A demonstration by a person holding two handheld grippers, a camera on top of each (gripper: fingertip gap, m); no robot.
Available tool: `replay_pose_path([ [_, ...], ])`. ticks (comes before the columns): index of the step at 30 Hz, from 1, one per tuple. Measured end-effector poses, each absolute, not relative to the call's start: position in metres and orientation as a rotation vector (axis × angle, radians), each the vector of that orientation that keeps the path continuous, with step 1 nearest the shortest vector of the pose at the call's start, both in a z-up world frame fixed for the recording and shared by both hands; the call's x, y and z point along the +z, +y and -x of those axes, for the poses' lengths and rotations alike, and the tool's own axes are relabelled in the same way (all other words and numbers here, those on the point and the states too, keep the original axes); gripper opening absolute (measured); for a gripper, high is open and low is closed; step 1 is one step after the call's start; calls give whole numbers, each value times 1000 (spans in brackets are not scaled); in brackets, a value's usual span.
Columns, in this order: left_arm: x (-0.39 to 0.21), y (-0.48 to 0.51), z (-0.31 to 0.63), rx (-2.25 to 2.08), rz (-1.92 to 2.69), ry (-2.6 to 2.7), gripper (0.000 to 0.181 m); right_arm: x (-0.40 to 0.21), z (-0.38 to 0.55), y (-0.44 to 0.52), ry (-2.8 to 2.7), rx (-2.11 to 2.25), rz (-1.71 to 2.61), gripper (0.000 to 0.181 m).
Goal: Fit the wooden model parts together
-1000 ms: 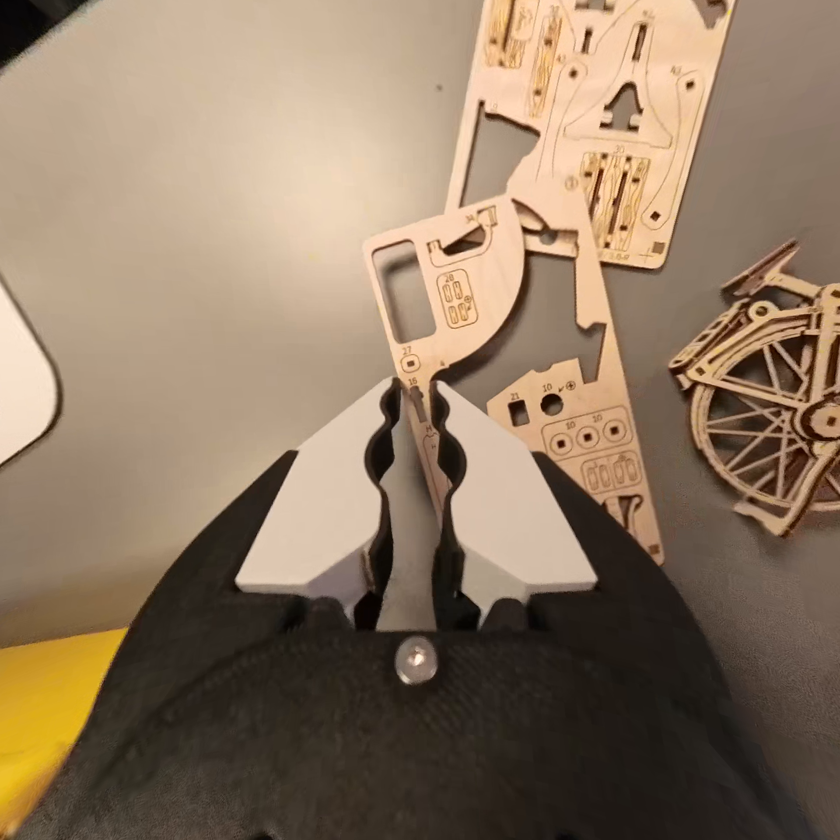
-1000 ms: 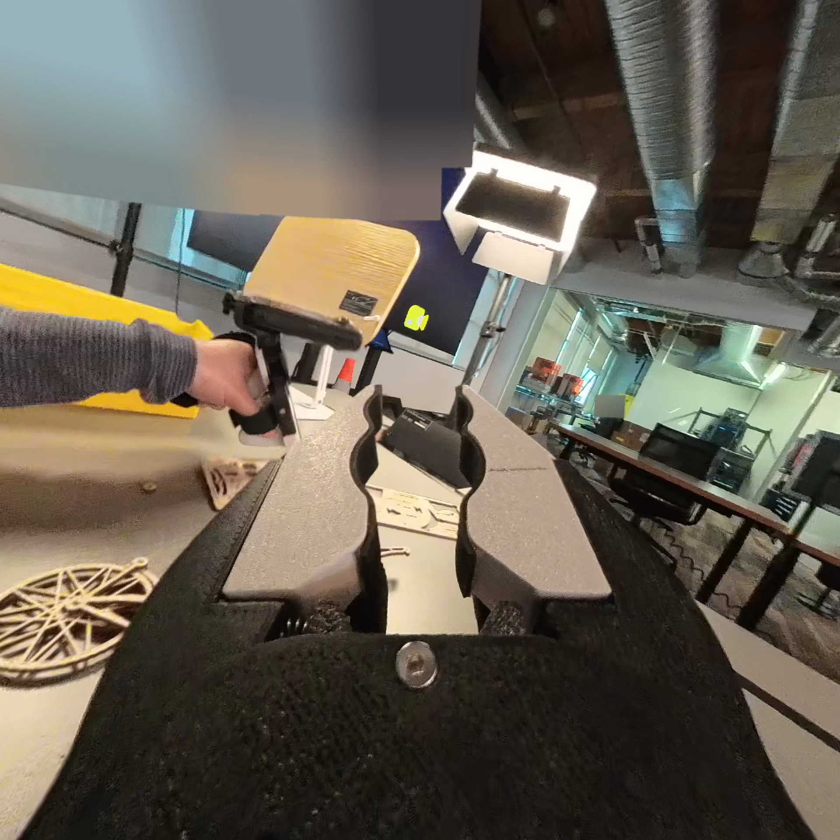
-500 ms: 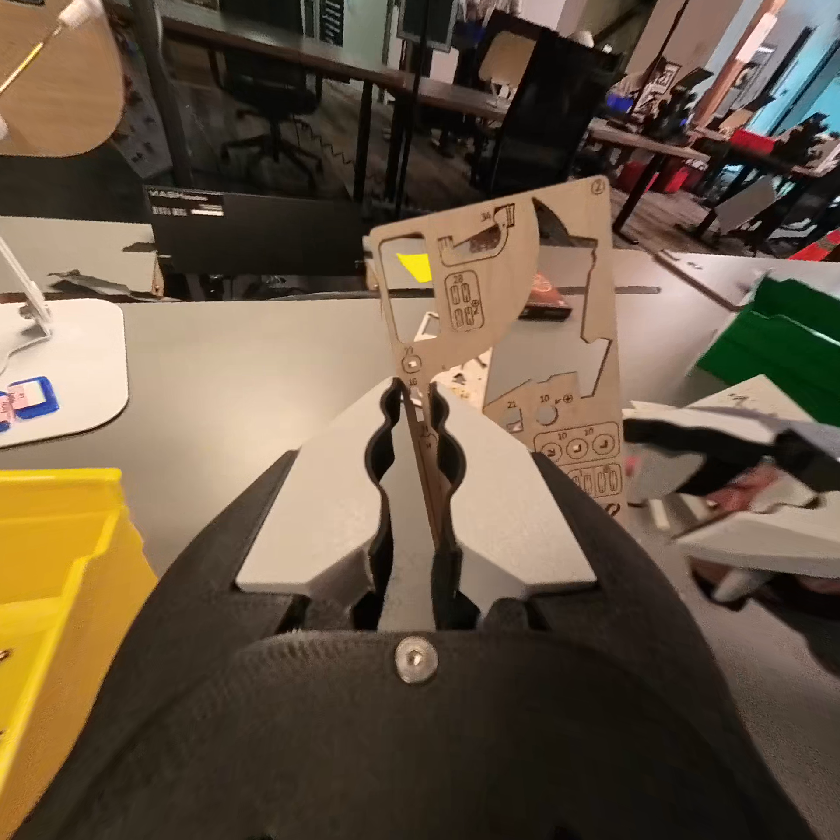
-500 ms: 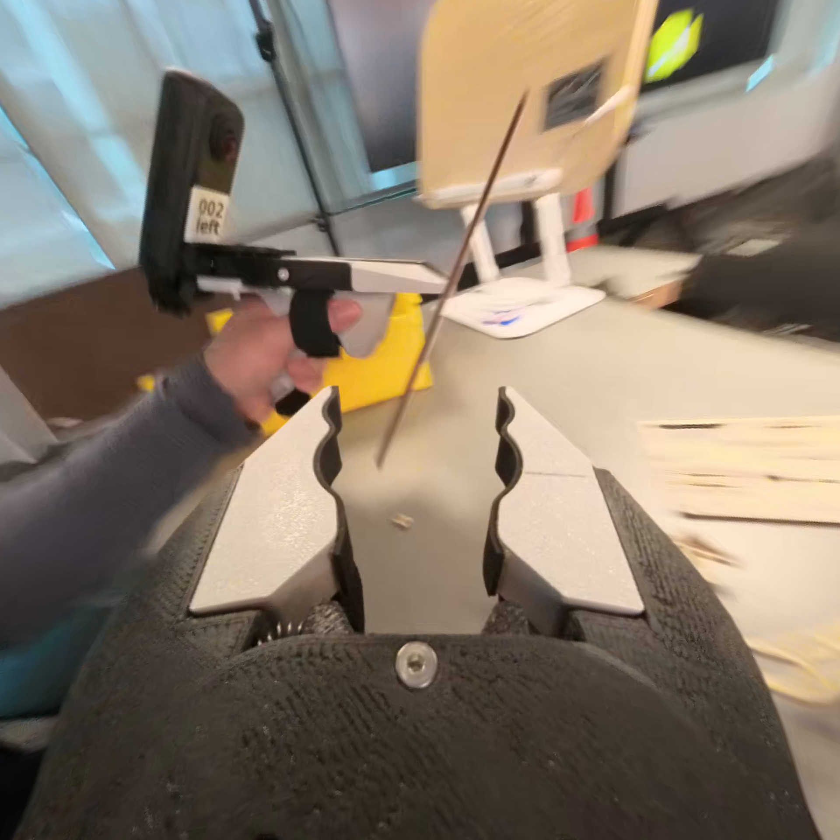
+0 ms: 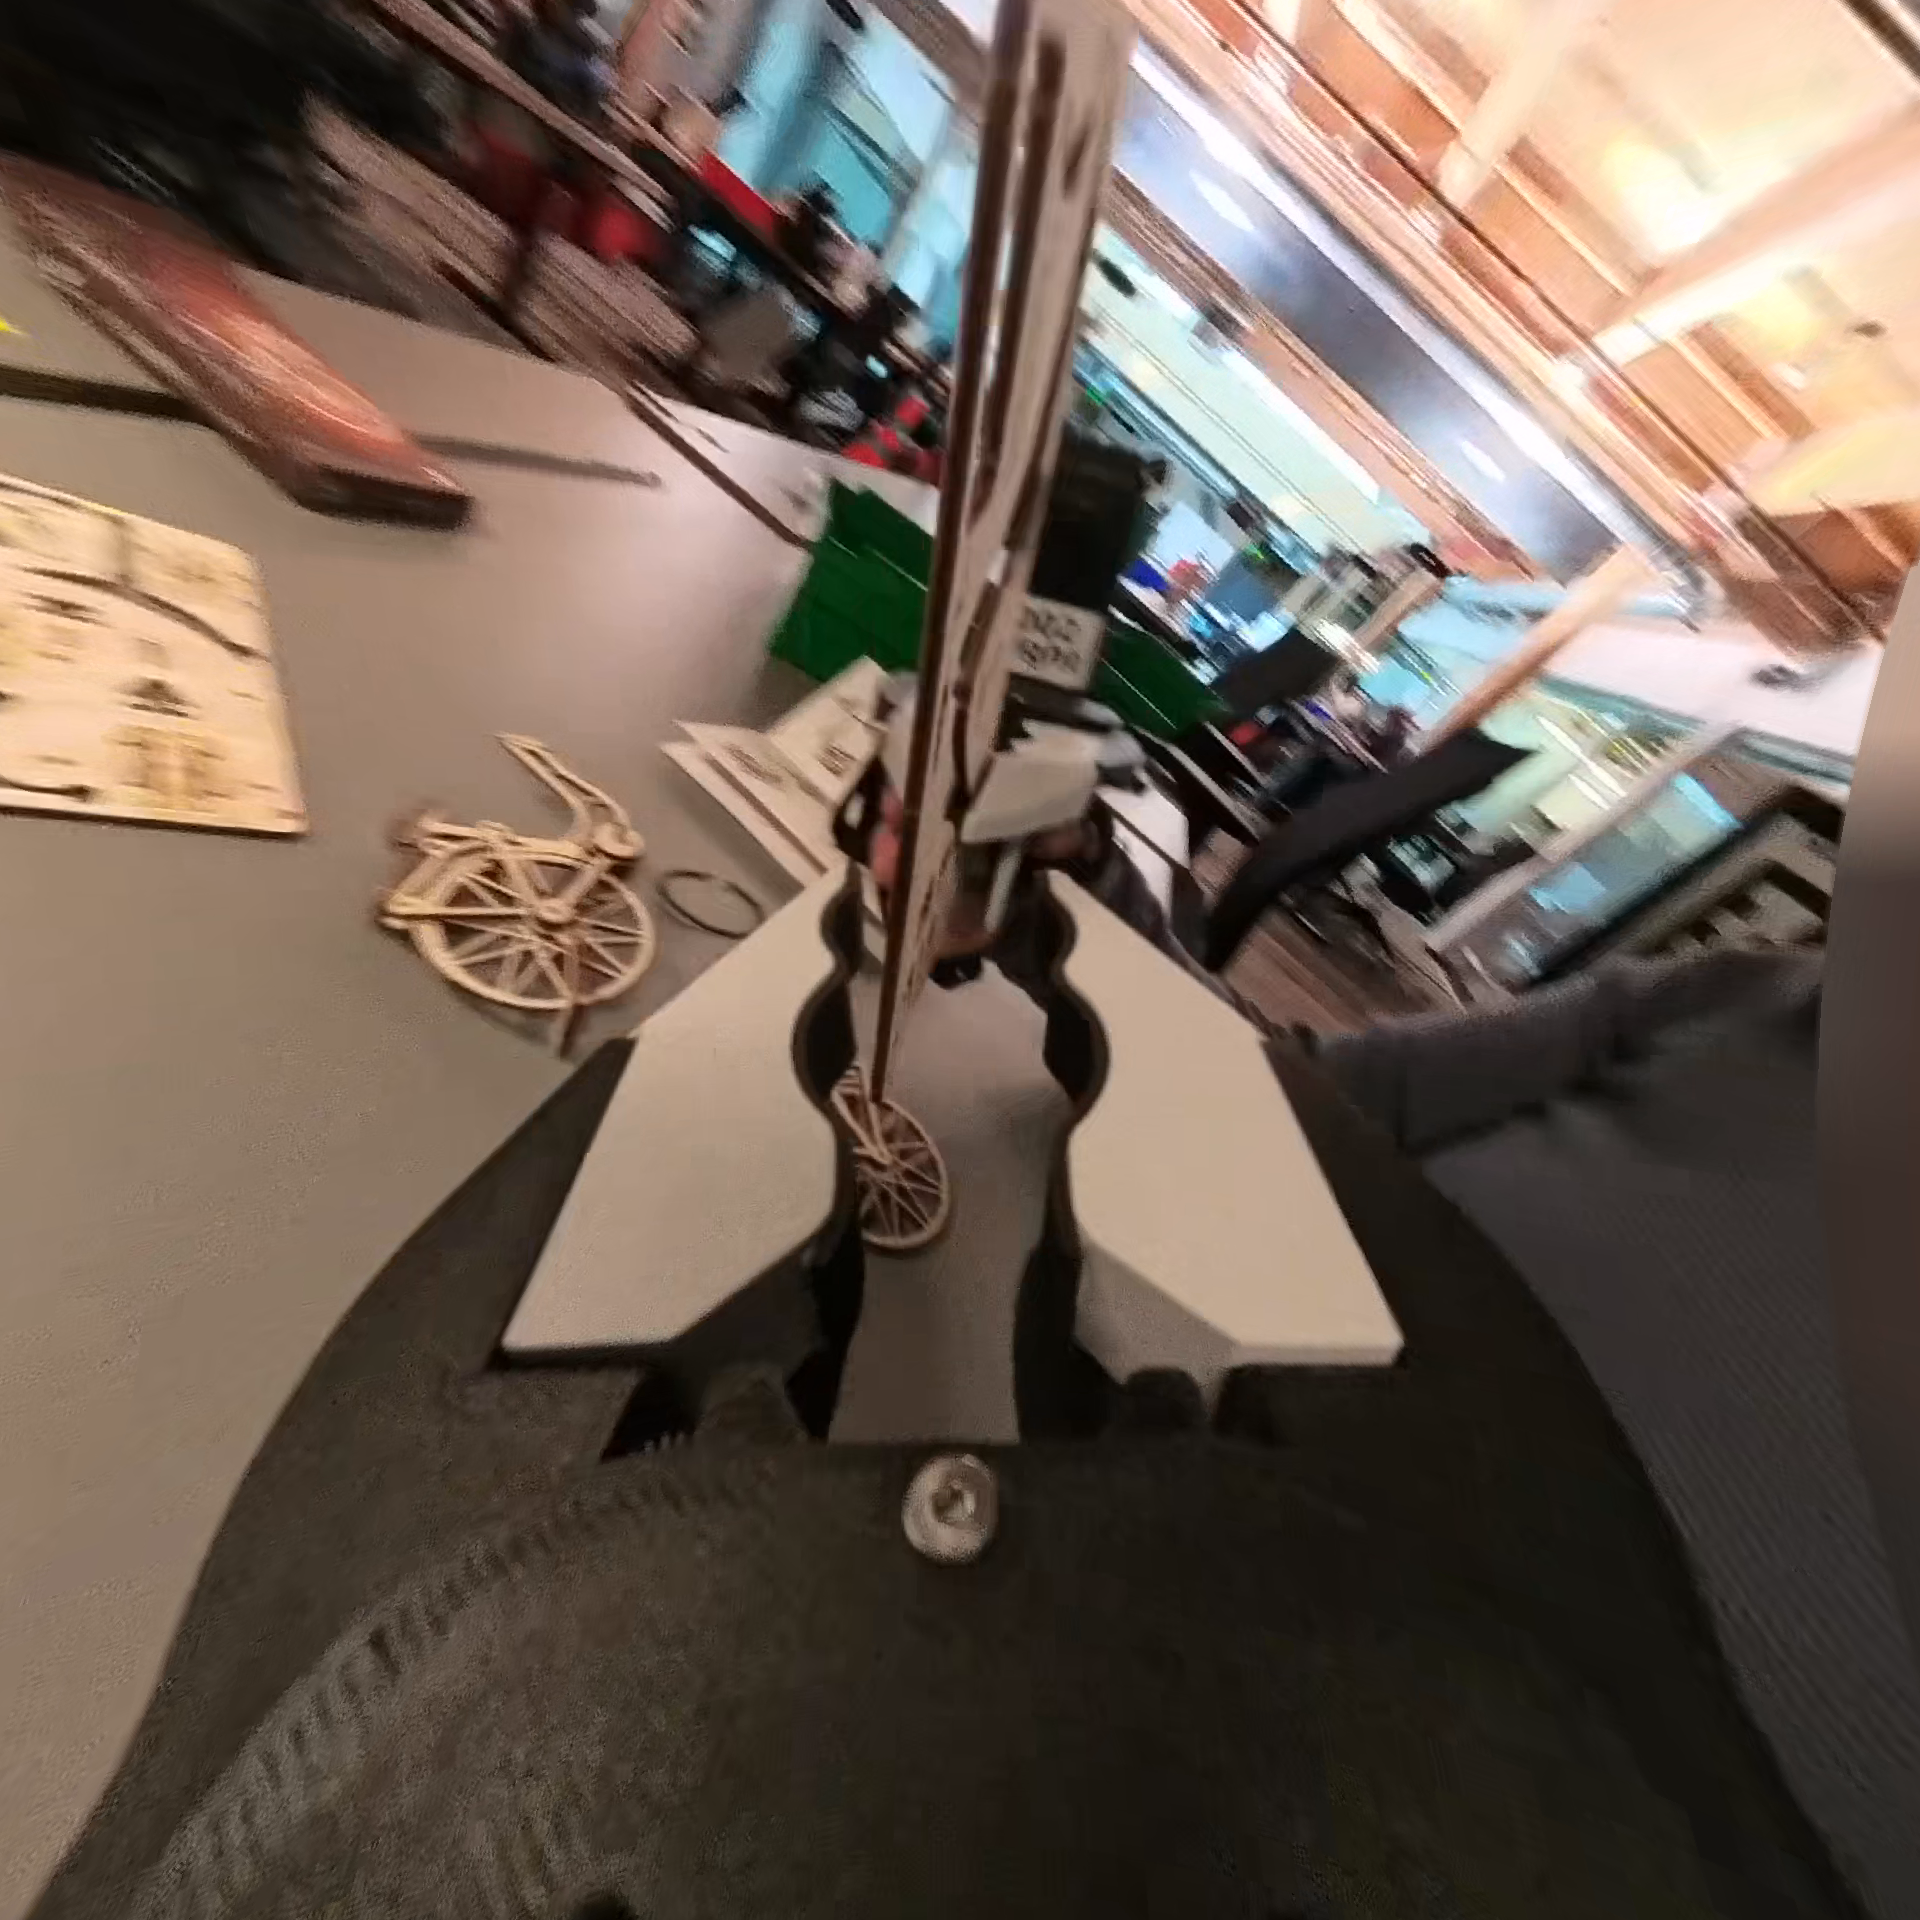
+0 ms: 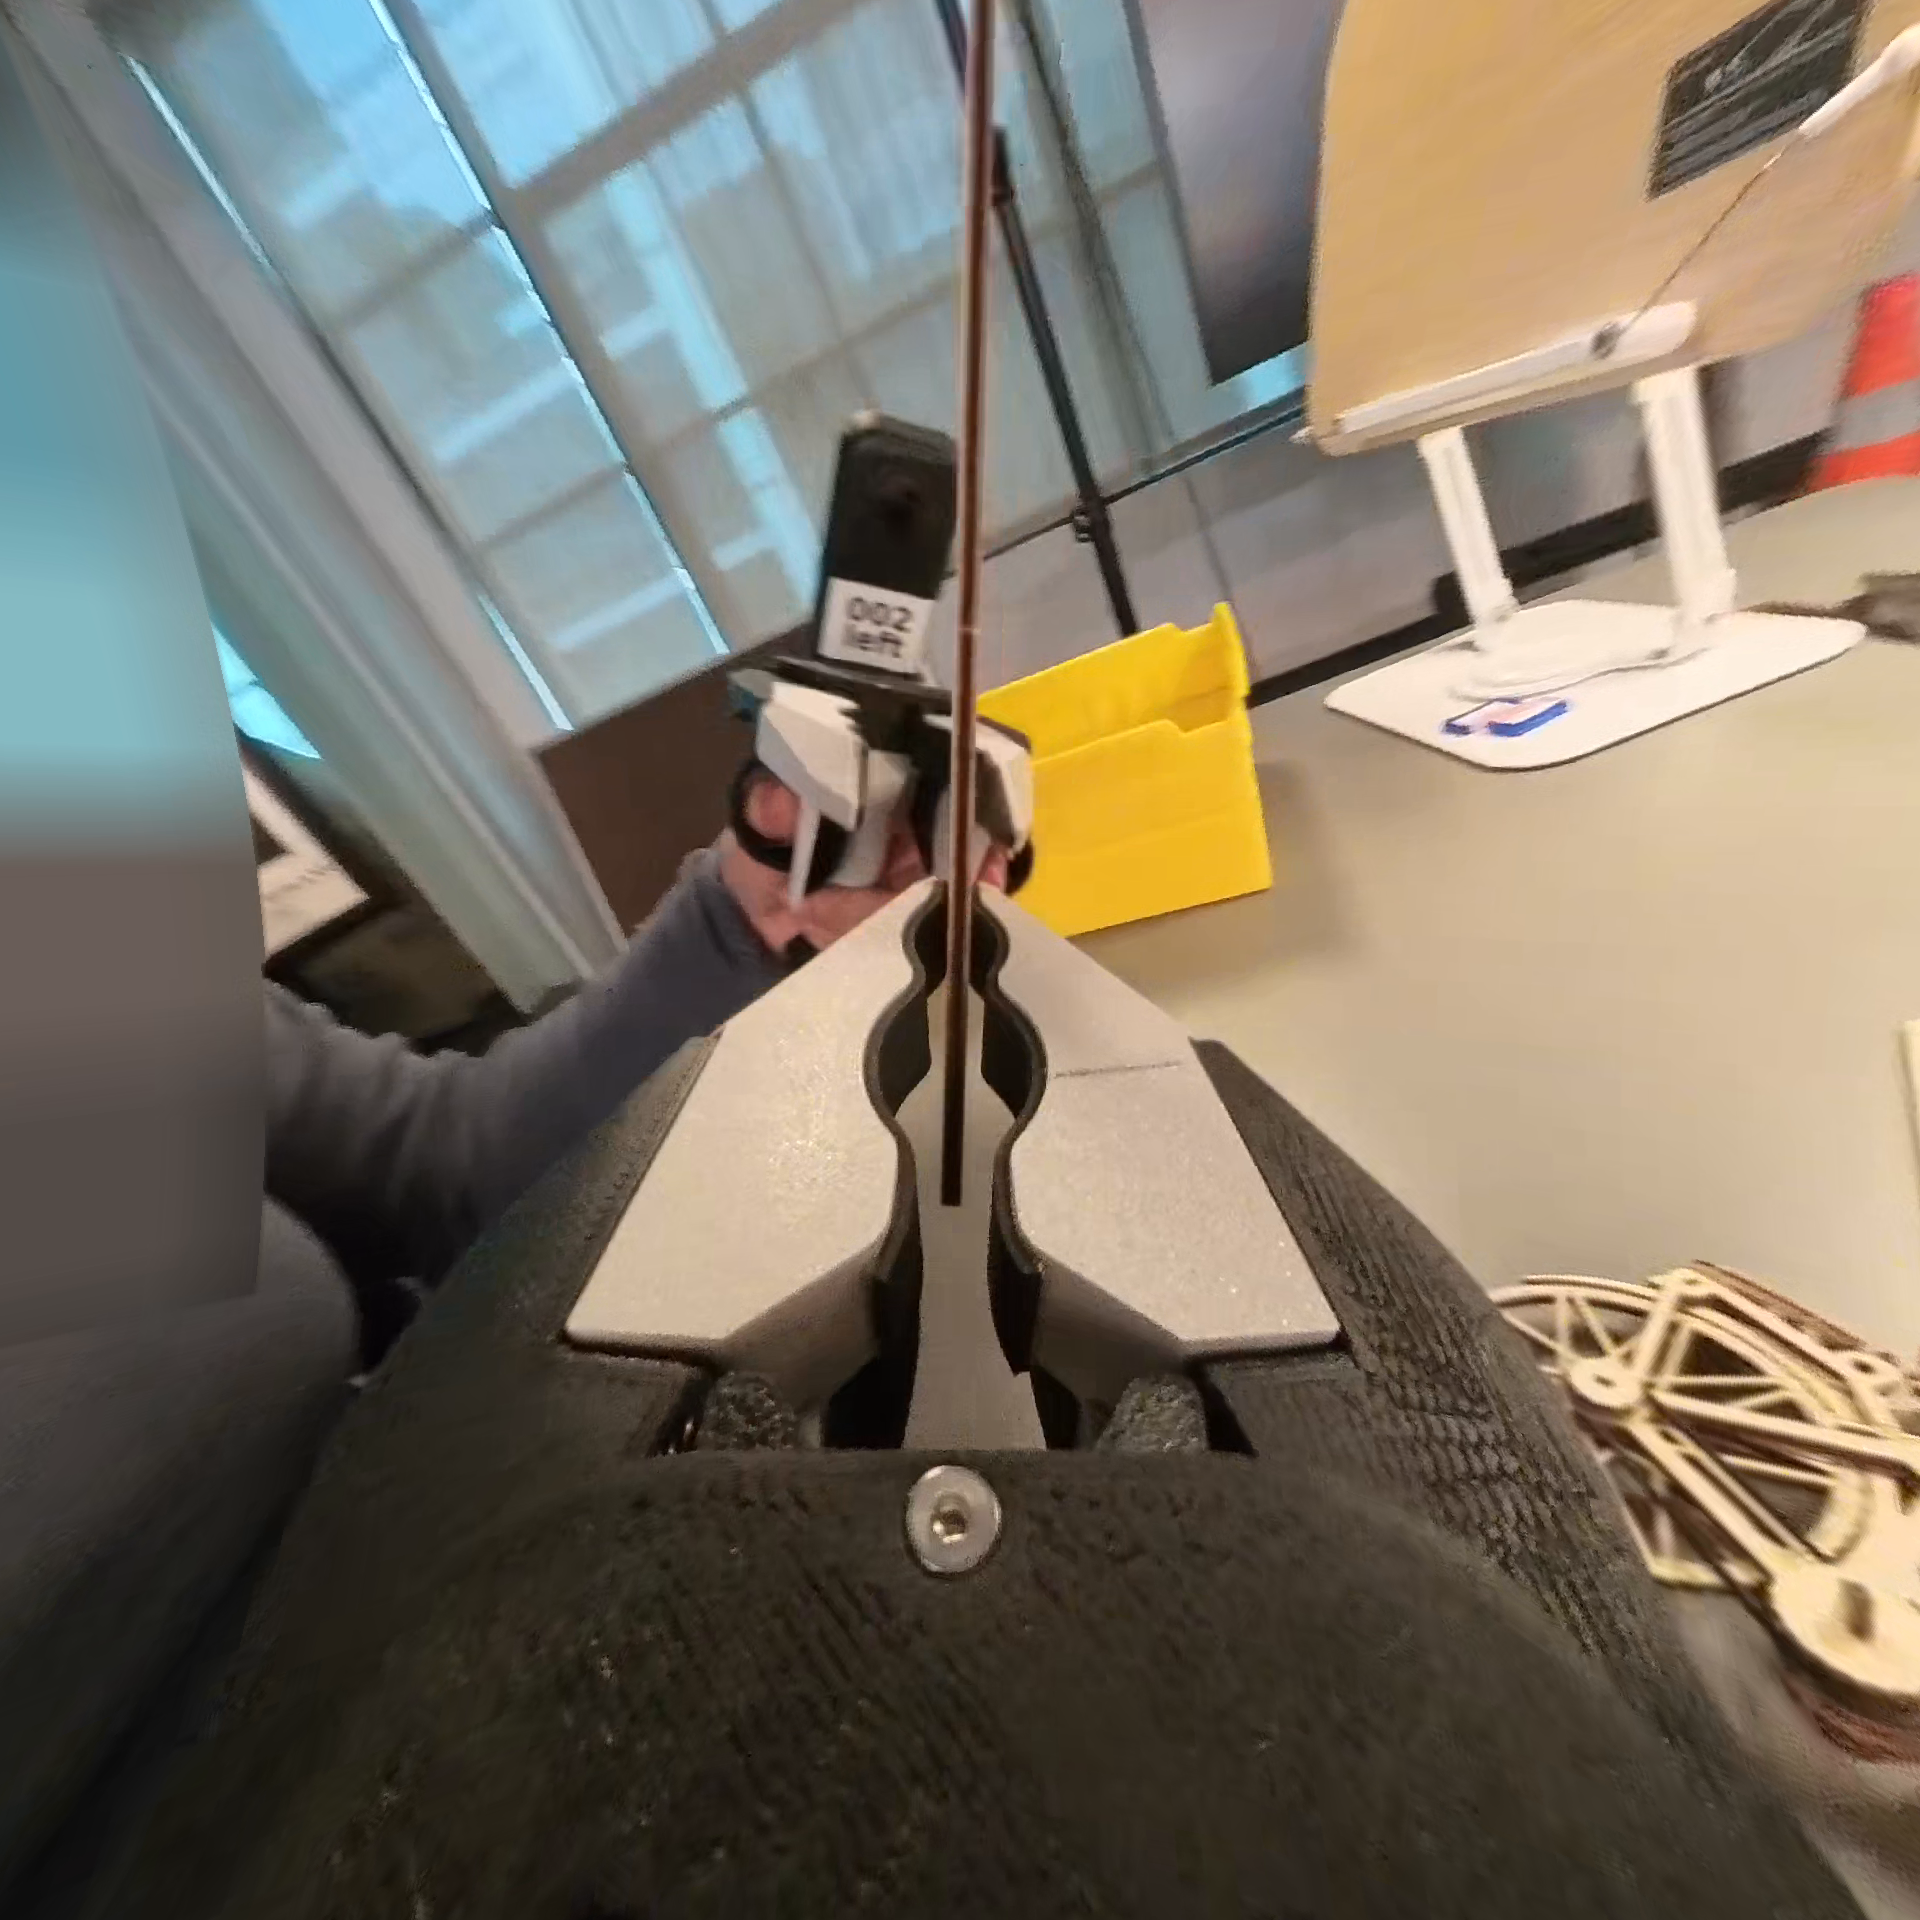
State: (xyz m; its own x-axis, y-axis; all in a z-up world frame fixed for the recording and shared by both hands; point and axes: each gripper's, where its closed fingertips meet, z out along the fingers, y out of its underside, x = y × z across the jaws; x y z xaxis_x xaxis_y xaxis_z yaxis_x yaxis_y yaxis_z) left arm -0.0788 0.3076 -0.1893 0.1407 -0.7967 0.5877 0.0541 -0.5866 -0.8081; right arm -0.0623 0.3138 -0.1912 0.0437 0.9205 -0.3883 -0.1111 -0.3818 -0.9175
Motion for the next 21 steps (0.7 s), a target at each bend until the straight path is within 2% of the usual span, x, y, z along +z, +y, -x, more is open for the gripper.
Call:
replay_pose_path([
  [2, -192, 296, 70, -1573, 1689, 798, 22, -191, 60, 309, -885, 1562, 1441, 0],
  [3, -194, 297, 68, -1553, 1686, 804, 5, -190, 59, 306, -892, 1591, 1433, 0],
  [5, -193, 301, 67, -1501, 1659, 777, 1, -187, 57, 309, -858, 1594, 1415, 3],
  [6, -193, 310, 69, -1454, 1673, 713, 1, -186, 56, 321, -780, 1531, 1417, 16],
  [7, -192, 319, 73, -1412, 1676, 633, 1, -187, 55, 331, -706, 1473, 1416, 42],
  [8, -188, 325, 76, -1414, 1654, 562, 1, -192, 56, 336, -683, 1450, 1437, 51],
  [11, -182, 330, 82, -1439, 1589, 461, 0, -208, 73, 324, -741, 1532, 1496, 43],
  [14, -184, 330, 81, -1443, 1571, 439, 0, -214, 87, 316, -801, 1515, 1496, 16],
  [17, -182, 327, 81, -1512, 1538, 406, 2, -210, 86, 309, -840, 1565, 1471, 4],
  [19, -185, 323, 78, -1585, 1566, 401, 8, -212, 83, 308, -868, 1556, 1474, 0],
  [21, -189, 310, 75, -1674, 1592, 475, 25, -214, 81, 307, -896, 1531, 1479, 0],
])
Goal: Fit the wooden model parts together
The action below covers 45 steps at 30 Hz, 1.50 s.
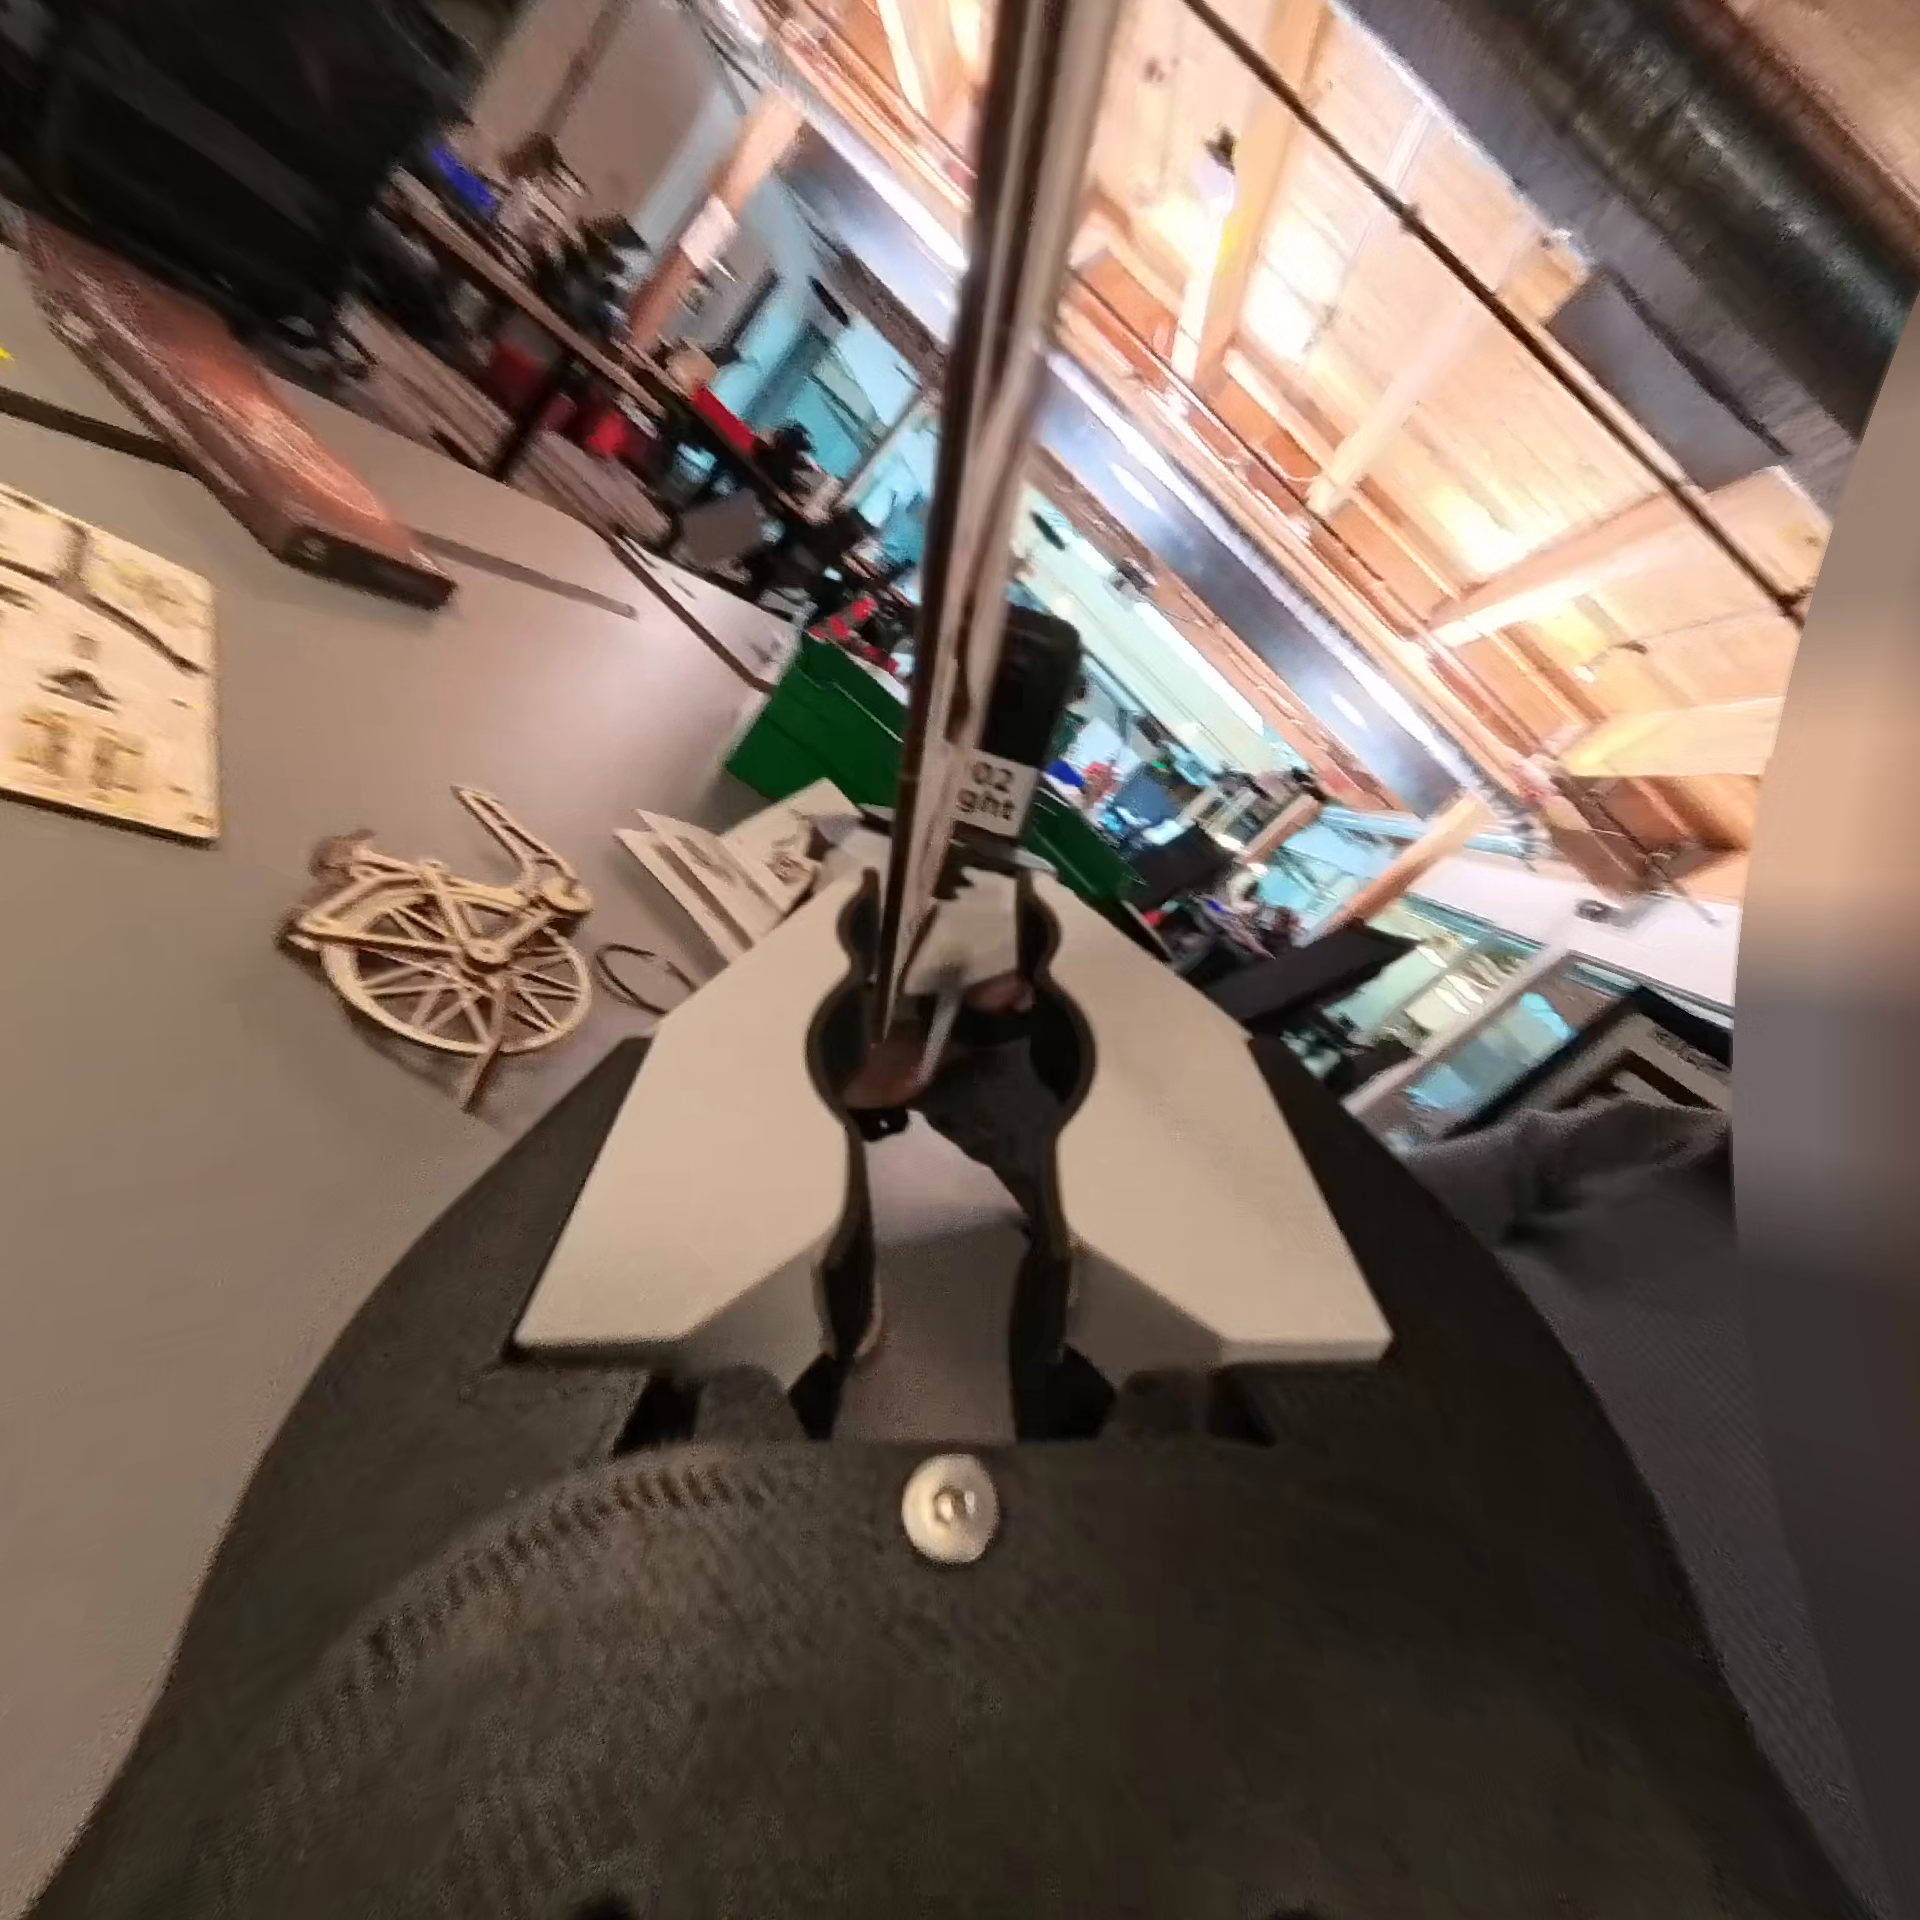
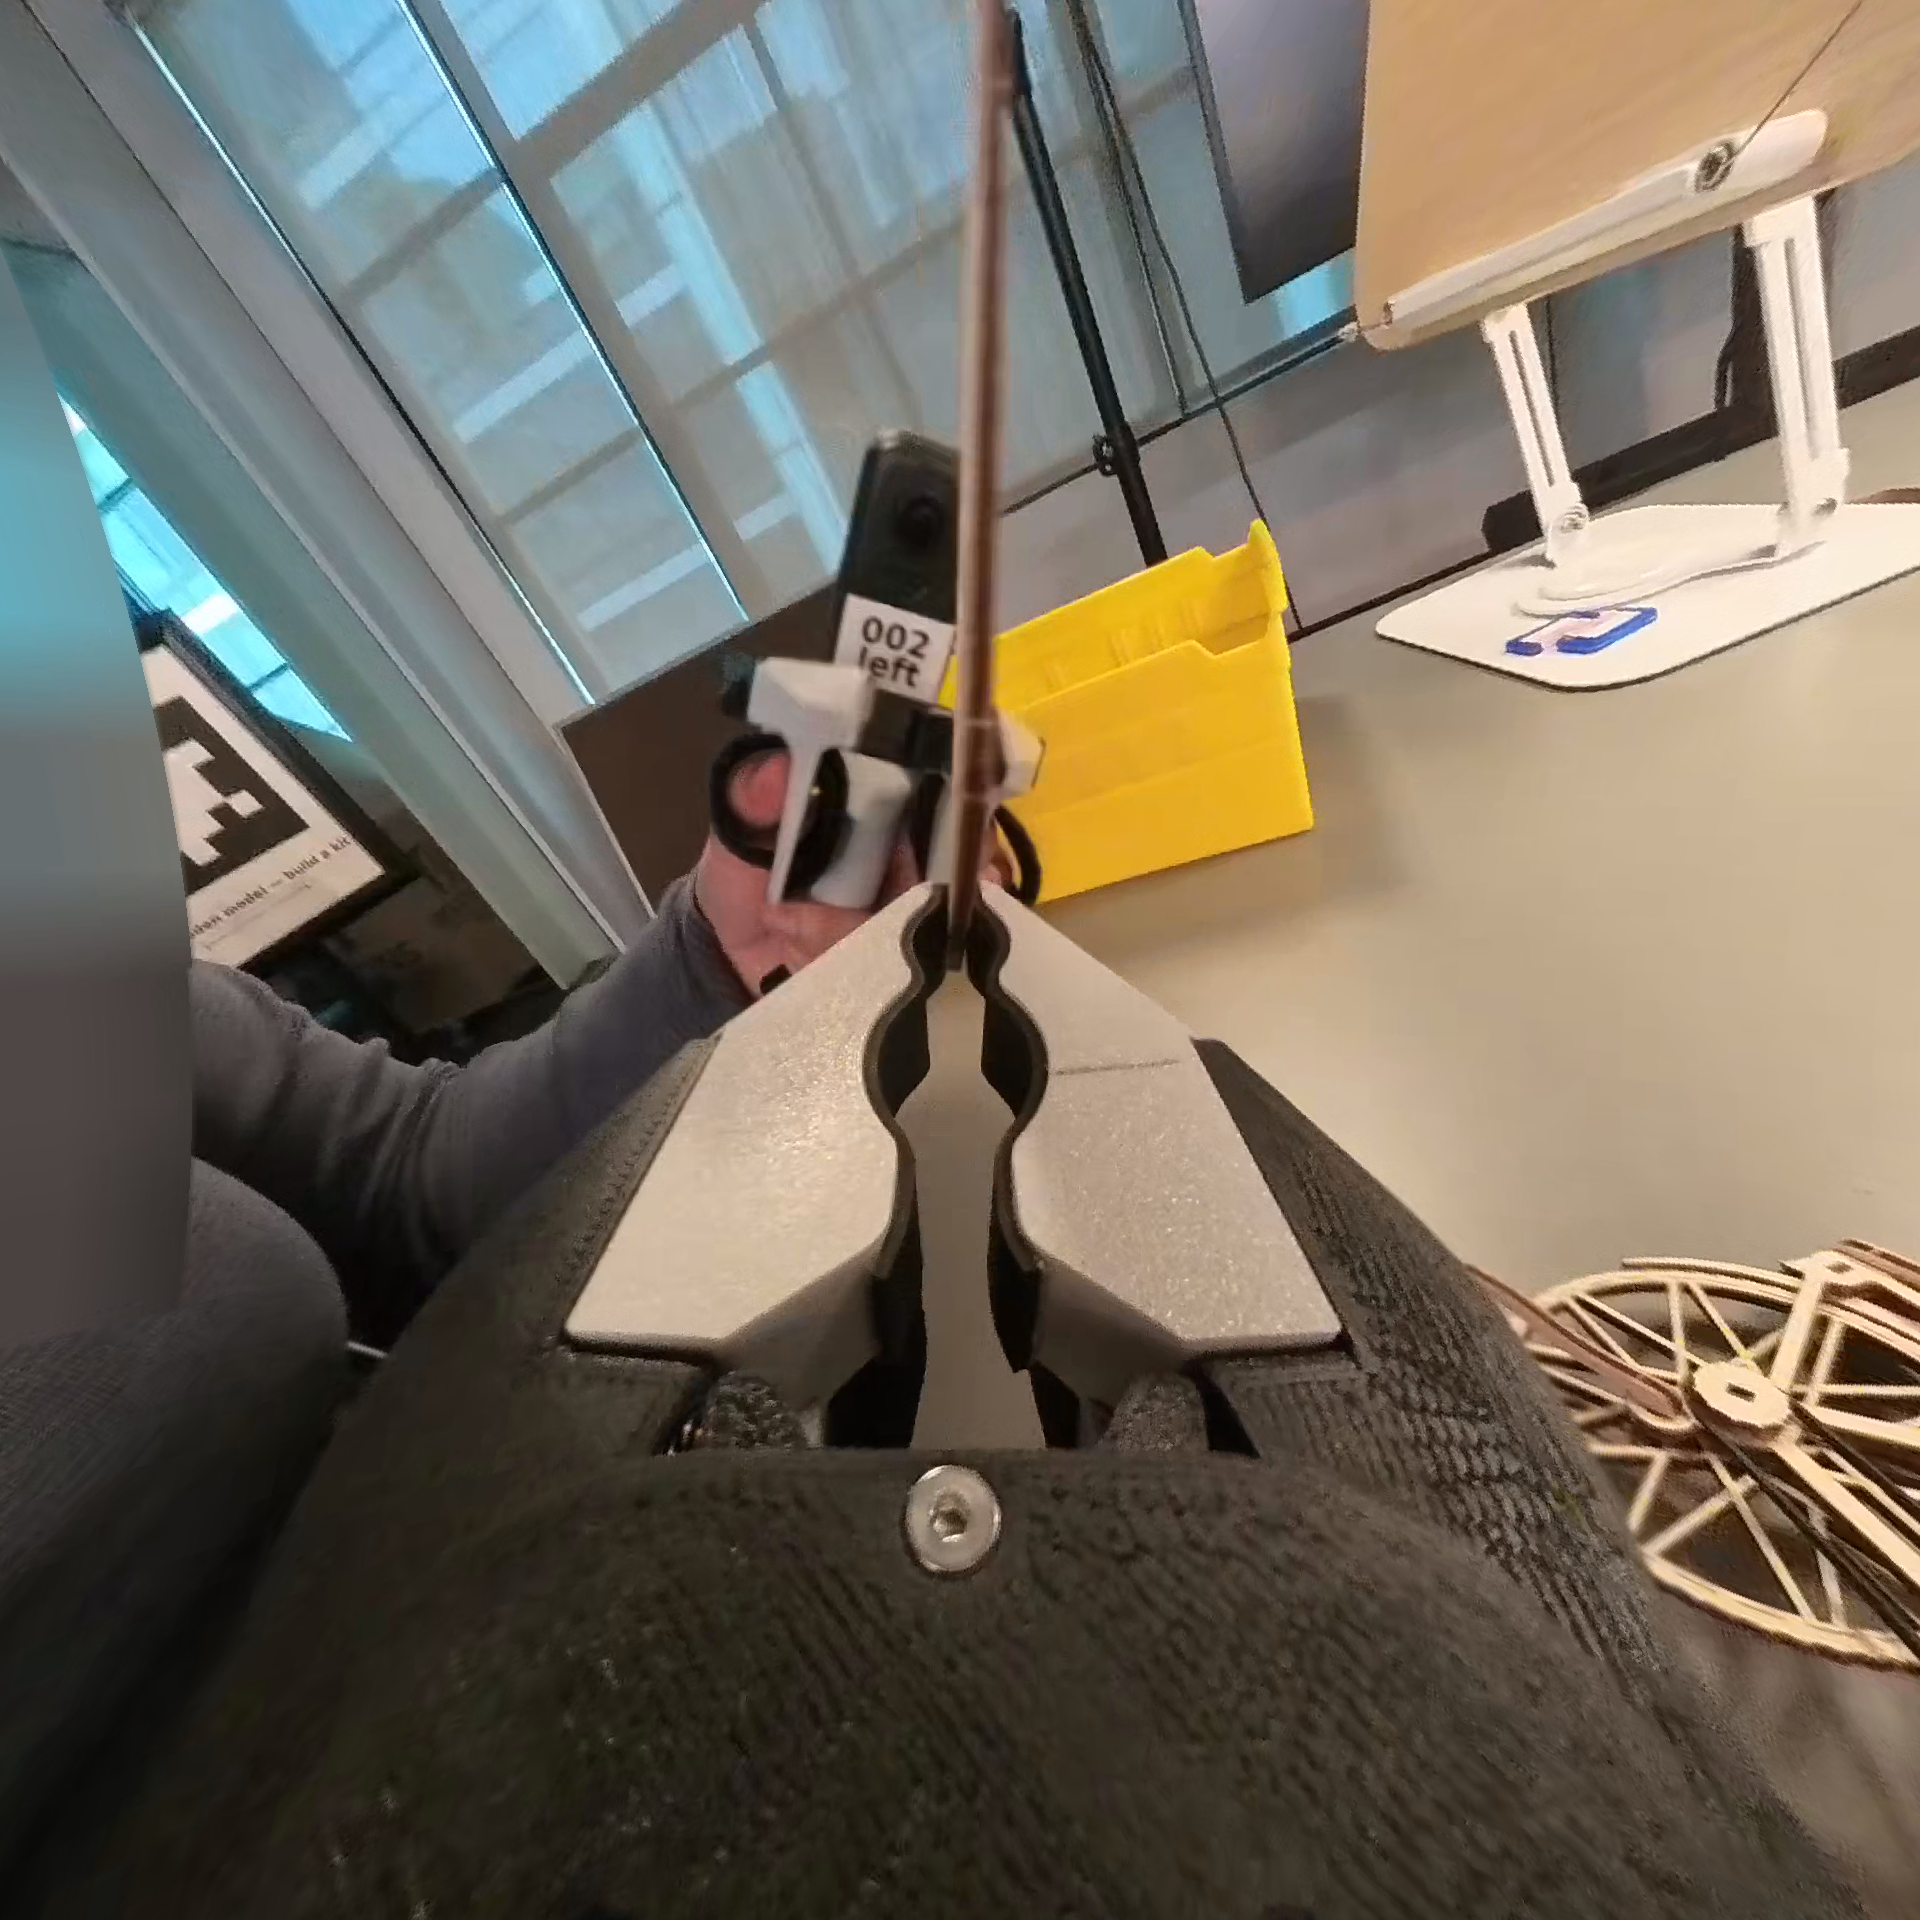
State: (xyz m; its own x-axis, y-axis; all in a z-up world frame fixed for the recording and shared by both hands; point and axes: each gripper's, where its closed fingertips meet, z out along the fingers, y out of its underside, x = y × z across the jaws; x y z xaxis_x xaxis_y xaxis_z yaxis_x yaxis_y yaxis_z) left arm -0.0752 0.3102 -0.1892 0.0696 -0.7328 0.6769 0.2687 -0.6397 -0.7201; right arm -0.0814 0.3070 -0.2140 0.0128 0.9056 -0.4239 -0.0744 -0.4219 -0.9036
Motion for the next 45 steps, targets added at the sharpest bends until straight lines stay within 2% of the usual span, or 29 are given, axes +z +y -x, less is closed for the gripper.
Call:
replay_pose_path([
  [2, -191, 306, 75, -1693, 1587, 497, 21, -210, 80, 306, -884, 1567, 1470, 0],
  [4, -197, 309, 77, -1625, 1610, 512, 3, -208, 79, 305, -878, 1601, 1463, 0],
  [5, -199, 309, 77, -1600, 1615, 527, 2, -208, 79, 304, -876, 1614, 1467, 0],
  [11, -207, 318, 80, -1408, 1673, 482, 1, -221, 83, 318, -851, 1451, 1528, 12],
  [22, -228, 329, 81, -1134, 1811, 473, 3, -247, 85, 338, -833, 1137, 1696, 14],
  [26, -227, 331, 87, -1146, 1794, 448, 4, -249, 90, 342, -807, 1075, 1681, 10],
  [31, -215, 329, 96, -1314, 1676, 380, 7, -234, 100, 318, -870, 1373, 1597, 0],
  [37, -209, 308, 92, -1566, 1592, 443, 3, -221, 101, 302, -816, 1696, 1537, 0],
  [40, -206, 302, 90, -1640, 1561, 471, 9, -215, 98, 302, -782, 1747, 1511, 0],
  [44, -207, 303, 88, -1545, 1552, 498, 1, -213, 97, 301, -807, 1697, 1481, 0],
  [45, -208, 302, 88, -1501, 1560, 528, 1, -214, 96, 305, -802, 1654, 1491, 7],
])
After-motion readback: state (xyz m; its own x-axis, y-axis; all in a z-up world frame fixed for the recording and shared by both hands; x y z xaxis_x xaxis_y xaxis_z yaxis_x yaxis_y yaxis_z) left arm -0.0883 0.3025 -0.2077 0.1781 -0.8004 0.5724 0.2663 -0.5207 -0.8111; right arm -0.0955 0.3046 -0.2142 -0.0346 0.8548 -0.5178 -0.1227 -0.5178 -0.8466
